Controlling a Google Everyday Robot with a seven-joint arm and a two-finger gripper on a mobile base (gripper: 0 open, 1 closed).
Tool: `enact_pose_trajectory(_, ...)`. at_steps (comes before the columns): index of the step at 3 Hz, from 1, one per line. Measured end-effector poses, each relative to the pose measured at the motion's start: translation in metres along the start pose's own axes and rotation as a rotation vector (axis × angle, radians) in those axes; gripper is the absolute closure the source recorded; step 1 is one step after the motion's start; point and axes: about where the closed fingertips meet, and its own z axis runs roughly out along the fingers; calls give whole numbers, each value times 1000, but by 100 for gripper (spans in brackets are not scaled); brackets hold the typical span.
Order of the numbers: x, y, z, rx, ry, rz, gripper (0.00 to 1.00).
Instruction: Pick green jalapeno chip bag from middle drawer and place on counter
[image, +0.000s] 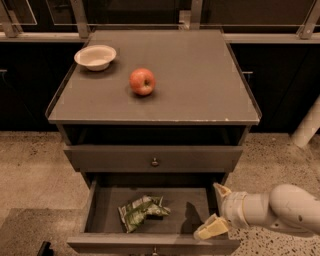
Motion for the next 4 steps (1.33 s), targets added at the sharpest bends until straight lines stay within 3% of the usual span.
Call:
enact_pose_trajectory(2, -21, 1, 88, -54, -131, -4, 0)
enact_pose_trajectory(3, -19, 2, 90, -59, -132, 2, 0)
enact_pose_trajectory(4, 1, -6, 98, -14, -148, 49, 0)
